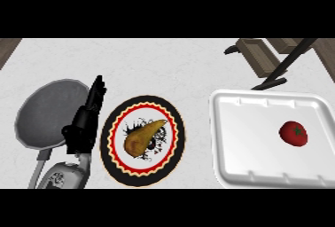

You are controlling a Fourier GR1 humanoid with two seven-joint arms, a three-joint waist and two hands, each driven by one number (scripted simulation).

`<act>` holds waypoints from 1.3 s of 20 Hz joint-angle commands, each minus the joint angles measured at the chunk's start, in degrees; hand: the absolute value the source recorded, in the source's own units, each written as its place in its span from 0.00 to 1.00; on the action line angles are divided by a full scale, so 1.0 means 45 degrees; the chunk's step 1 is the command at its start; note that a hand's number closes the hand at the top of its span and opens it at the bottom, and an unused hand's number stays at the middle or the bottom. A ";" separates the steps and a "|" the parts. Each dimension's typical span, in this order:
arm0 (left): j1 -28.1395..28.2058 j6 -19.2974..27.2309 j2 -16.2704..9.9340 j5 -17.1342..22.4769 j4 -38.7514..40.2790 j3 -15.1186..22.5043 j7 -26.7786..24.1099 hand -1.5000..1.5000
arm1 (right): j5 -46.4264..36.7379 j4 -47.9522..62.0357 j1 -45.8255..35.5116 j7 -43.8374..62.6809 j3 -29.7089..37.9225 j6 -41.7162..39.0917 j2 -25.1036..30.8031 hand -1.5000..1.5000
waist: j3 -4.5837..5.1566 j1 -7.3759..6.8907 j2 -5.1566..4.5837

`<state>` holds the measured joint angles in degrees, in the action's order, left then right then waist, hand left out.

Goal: Pick the tomato from the tray and place it in the tiered basket

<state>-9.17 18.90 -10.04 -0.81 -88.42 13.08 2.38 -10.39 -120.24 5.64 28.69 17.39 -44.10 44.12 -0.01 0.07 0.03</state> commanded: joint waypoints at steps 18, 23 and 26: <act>0.0365 -0.1013 0.0731 -0.0523 0.0463 -0.1007 -0.0780 0.50 | -0.5135 0.2973 -0.0139 -0.4260 0.0238 0.0610 -0.1323 0.00 | 0.0002 0.0016 -0.0009; 0.0809 -0.0795 0.1044 -0.1173 -0.0217 -0.0584 -0.0523 0.50 | -0.6417 0.4385 -0.0313 -0.5399 -0.0611 0.1963 -0.2130 0.00 | -0.0004 -0.0045 -0.0009; 0.0255 -0.1516 0.0691 -0.0845 0.0400 -0.1324 -0.0783 0.50 | -0.6253 0.4168 -0.0673 -0.5576 -0.0407 0.1440 -0.2260 0.00 | 0.0000 -0.0023 -0.0008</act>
<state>-9.00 14.00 -6.24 -4.68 -86.97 8.16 1.01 -36.85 -105.56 4.12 7.81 15.72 -38.91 34.45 -0.01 0.09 0.01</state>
